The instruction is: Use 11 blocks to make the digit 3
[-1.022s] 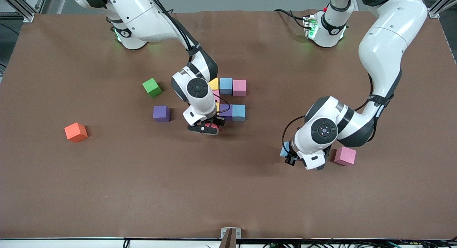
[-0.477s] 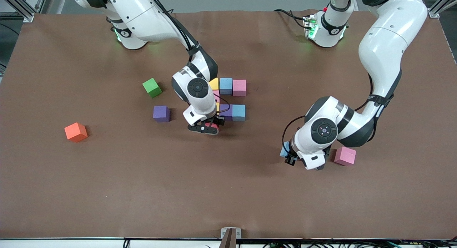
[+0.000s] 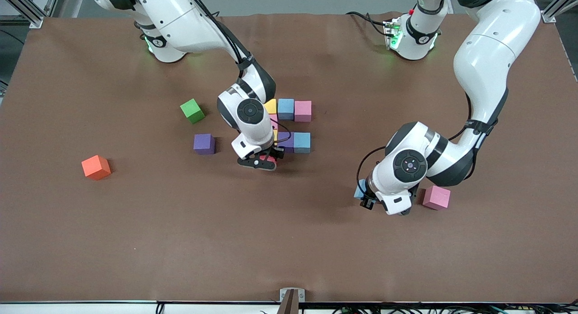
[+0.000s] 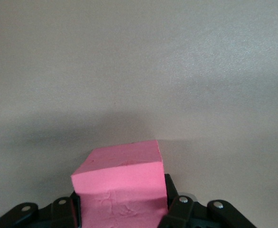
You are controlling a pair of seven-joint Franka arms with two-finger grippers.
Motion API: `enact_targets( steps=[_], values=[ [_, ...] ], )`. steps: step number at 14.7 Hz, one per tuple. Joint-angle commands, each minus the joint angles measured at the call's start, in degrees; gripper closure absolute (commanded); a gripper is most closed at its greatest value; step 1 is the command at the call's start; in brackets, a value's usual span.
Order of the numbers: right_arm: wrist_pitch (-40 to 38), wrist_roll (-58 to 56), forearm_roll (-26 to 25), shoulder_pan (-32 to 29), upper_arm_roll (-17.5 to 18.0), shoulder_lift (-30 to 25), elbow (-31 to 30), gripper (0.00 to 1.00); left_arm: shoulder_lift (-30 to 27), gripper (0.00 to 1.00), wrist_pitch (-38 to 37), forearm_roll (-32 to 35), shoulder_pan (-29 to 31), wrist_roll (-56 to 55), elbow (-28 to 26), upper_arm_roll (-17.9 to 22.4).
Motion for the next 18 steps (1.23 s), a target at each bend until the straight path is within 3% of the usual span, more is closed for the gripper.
enact_targets(
  steps=[1,2,8,11,16,18],
  values=[
    [-0.64,0.97,0.42,0.51,-0.28,-1.04,-1.19,0.14,-0.43,0.69,-0.72,-0.03,-0.03,0.21,-0.13,0.03],
    [-0.55,0.8,0.33,0.51,-0.37,-1.04,-1.1,0.0,-0.52,0.69,-0.72,-0.03,-0.03,0.21,-0.13,0.03],
    [-0.81,0.18,0.33,-0.11,-0.37,-1.66,1.19,0.0,-0.52,0.69,-0.72,-0.03,-0.03,0.21,-0.13,0.03],
    [-1.34,-0.43,0.42,-2.3,-0.37,-4.64,1.19,0.0,-0.52,0.69,-0.72,-0.03,-0.03,0.21,-0.13,0.03],
    [-12.92,-10.62,0.33,-8.71,-0.55,-10.35,0.66,0.0,-0.52,0.69,-0.72,-0.03,-0.11,0.13,-0.13,0.03],
    [-13.39,-10.8,-0.46,-9.33,-1.07,-14.12,-3.88,0.0,-0.52,0.69,-0.72,-0.03,-0.11,0.13,-0.04,0.11]
  ],
)
